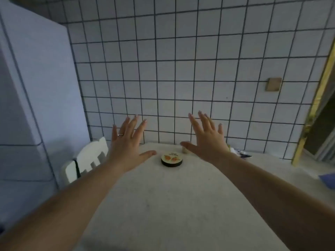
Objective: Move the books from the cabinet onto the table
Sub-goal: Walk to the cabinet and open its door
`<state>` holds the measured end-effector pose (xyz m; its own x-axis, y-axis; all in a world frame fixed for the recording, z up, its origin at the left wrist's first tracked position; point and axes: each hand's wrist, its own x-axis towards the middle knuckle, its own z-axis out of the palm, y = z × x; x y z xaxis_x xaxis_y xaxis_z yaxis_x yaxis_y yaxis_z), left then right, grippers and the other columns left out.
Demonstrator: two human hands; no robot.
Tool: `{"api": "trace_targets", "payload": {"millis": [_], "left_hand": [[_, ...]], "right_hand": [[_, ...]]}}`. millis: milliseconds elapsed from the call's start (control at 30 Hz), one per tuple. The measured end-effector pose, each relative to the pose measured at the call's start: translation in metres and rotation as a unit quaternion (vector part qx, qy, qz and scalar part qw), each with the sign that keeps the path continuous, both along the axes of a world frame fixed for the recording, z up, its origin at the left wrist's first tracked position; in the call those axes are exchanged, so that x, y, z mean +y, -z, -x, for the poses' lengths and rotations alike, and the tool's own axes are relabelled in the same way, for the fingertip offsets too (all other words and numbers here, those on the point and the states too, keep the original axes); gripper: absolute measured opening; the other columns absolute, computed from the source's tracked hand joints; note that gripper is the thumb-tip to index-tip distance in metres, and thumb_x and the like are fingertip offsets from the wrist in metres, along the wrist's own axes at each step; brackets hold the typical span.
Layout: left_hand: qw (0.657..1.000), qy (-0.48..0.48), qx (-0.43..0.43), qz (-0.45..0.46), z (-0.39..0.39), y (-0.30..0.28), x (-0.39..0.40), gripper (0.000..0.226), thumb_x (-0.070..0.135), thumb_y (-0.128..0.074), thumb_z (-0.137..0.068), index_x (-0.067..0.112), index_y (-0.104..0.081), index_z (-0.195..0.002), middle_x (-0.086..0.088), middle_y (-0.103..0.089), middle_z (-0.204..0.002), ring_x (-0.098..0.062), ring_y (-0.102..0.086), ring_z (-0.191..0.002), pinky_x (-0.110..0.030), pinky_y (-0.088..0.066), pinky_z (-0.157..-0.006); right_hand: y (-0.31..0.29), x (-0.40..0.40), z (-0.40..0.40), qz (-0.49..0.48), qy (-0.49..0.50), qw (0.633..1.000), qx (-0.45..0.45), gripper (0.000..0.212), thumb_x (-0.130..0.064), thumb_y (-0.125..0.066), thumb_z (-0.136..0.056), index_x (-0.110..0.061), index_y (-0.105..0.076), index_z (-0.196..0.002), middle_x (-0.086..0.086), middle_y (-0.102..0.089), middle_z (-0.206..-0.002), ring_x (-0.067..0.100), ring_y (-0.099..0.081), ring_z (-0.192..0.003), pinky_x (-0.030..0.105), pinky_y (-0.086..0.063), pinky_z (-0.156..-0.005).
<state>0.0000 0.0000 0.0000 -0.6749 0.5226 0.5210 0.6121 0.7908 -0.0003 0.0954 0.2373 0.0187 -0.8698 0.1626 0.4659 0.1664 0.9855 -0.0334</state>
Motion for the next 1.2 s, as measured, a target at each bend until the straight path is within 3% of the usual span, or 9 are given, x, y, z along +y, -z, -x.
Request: {"api": "trace_targets", "payload": {"millis": [133,367,500,633,900,1200], "left_hand": [[0.997,-0.070,-0.004,0.019,-0.022,0.039,-0.018,0.105,0.085,-0.016,-0.066,0.026,0.002,-0.151,-0.007,0.000,-0.161,-0.028,0.002,-0.148,-0.055,-0.001,-0.116],[0.981,-0.185,-0.061,-0.011,-0.092,0.113,-0.066,0.103,0.081,-0.039,-0.069,0.023,-0.009,-0.149,-0.011,-0.015,-0.159,-0.034,-0.015,-0.146,-0.059,-0.011,-0.113],[0.962,-0.256,-0.096,-0.022,-0.151,0.144,-0.103,0.101,0.080,-0.032,-0.067,0.022,-0.016,-0.148,-0.014,-0.025,-0.156,-0.037,-0.024,-0.143,-0.061,-0.018,-0.113],[0.938,-0.314,-0.147,-0.032,-0.209,0.164,-0.133,0.108,0.086,-0.024,-0.065,0.022,-0.010,-0.151,-0.007,-0.011,-0.160,-0.026,-0.012,-0.147,-0.053,-0.014,-0.117],[0.863,-0.463,-0.187,-0.071,-0.336,0.191,-0.202,0.119,0.096,-0.002,-0.053,0.028,0.004,-0.151,-0.005,0.001,-0.161,-0.023,0.000,-0.148,-0.049,-0.005,-0.119],[0.751,-0.627,-0.160,-0.132,-0.525,0.198,-0.271,0.112,0.092,-0.015,-0.061,0.028,0.001,-0.151,-0.007,-0.010,-0.160,-0.026,-0.012,-0.147,-0.053,-0.021,-0.115]], "right_hand": [[0.023,-0.010,-0.003,-0.014,-0.058,0.998,-0.031,0.092,-0.071,-0.038,-0.082,-0.031,0.012,-0.148,0.005,0.009,-0.160,0.025,0.005,-0.148,0.060,-0.007,-0.116],[0.074,-0.046,-0.003,-0.056,-0.180,0.979,-0.080,0.092,-0.073,-0.036,-0.081,-0.030,0.008,-0.149,0.005,0.002,-0.161,0.025,-0.003,-0.148,0.060,-0.009,-0.115],[0.101,-0.083,-0.011,-0.070,-0.258,0.958,-0.104,0.092,-0.073,-0.037,-0.081,-0.028,0.005,-0.150,0.005,-0.002,-0.161,0.026,-0.007,-0.147,0.059,-0.007,-0.116],[0.123,-0.125,-0.021,-0.091,-0.334,0.930,-0.124,0.091,-0.074,-0.036,-0.080,-0.028,0.000,-0.150,0.006,-0.006,-0.160,0.024,-0.012,-0.147,0.059,-0.009,-0.115],[0.151,-0.237,-0.073,-0.102,-0.491,0.852,-0.153,0.092,-0.076,-0.036,-0.079,-0.029,-0.001,-0.150,0.007,-0.009,-0.160,0.024,-0.014,-0.147,0.059,-0.010,-0.114],[0.155,-0.378,-0.225,-0.153,-0.678,0.704,-0.145,0.094,-0.075,-0.037,-0.078,-0.028,0.000,-0.150,0.007,0.000,-0.161,0.026,-0.006,-0.148,0.059,-0.004,-0.115]]}}
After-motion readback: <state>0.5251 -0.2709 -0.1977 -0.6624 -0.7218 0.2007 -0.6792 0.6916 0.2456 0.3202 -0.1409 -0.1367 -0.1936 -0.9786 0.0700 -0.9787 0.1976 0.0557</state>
